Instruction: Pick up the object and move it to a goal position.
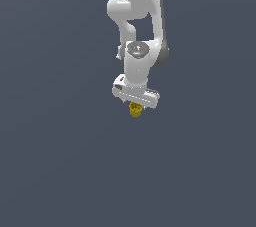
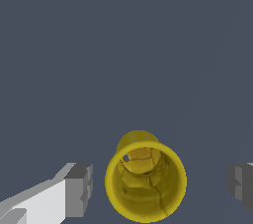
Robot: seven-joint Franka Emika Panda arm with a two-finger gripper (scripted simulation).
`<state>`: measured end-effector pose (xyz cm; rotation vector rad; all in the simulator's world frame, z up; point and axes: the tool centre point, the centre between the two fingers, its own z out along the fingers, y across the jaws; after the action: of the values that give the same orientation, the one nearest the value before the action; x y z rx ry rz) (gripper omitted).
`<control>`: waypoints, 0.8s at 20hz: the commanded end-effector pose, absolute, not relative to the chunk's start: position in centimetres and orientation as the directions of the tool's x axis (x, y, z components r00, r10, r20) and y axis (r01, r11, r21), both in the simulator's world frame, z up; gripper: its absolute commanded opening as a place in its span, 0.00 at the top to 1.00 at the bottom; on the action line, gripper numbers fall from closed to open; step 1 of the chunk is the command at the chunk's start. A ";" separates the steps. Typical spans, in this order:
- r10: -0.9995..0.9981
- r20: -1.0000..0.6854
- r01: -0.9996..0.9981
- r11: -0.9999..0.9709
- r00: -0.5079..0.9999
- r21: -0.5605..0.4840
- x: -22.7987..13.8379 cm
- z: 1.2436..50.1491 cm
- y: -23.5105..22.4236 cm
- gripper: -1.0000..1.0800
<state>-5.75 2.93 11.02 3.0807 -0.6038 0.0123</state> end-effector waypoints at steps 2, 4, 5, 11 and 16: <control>-0.425 0.005 -0.425 -0.905 0.905 0.000 -6.8 10.4 3.5 0.04; -0.444 0.003 -0.444 -0.896 0.896 0.000 -7.2 10.1 3.8 0.04; -0.452 0.002 -0.452 -0.892 0.892 0.000 -7.4 10.0 3.9 0.04; -0.477 0.000 -0.477 -0.879 0.879 0.000 -7.9 9.7 4.2 0.04; -0.474 0.000 -0.474 -0.881 0.881 0.000 -7.9 9.4 4.2 0.04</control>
<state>-7.88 4.20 9.56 3.0465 -0.7675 0.0006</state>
